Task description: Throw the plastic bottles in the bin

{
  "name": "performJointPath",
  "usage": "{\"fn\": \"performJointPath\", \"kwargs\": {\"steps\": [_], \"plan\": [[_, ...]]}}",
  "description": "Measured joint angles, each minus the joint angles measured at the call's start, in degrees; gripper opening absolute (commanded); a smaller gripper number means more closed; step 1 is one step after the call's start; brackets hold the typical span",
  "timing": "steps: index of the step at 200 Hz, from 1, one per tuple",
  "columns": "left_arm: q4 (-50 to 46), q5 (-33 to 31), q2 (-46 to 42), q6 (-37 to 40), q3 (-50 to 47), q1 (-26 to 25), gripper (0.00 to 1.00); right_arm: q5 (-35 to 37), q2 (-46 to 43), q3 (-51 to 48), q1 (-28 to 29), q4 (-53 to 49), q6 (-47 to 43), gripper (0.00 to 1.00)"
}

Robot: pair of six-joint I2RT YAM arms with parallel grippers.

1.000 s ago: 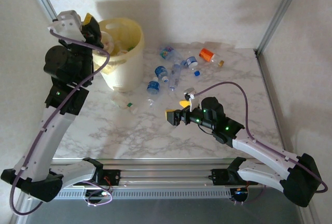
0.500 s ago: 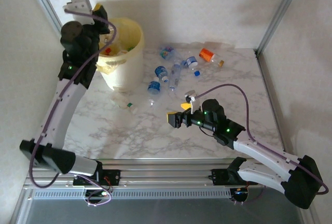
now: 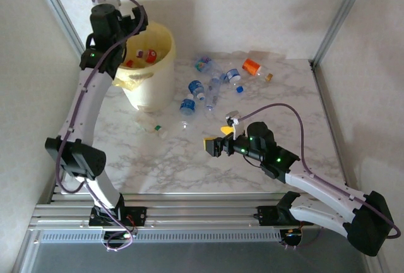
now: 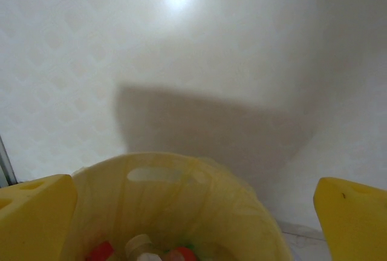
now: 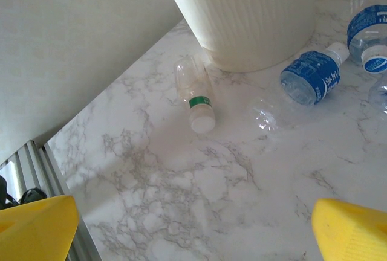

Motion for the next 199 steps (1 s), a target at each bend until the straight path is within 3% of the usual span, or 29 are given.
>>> {"fn": "performJointPath", "kwargs": {"steps": [40,115,159,199], "plan": [[-3.1,0.7,-9.3,-1.9,-4.2,0.0,1.00,0.0,1.2,0.0,0.0,0.2,0.0,0.99],[-9.4,3.2,-31.2,-8.9,-38.6,-3.7,1.00,0.0,3.2,0.0,0.0,-0.2,0.0,0.99],[-10.9,4.4,-37.2,-15.8,-58.5,-10.2,0.99,0.0,3.2,0.0,0.0,-0.2,0.0,0.99],[-7.8,5.7,-37.7,-22.3,-71.6,-13.1,0.98,0.0,3.2,0.0,0.0,-0.2,0.4,0.99]]}}
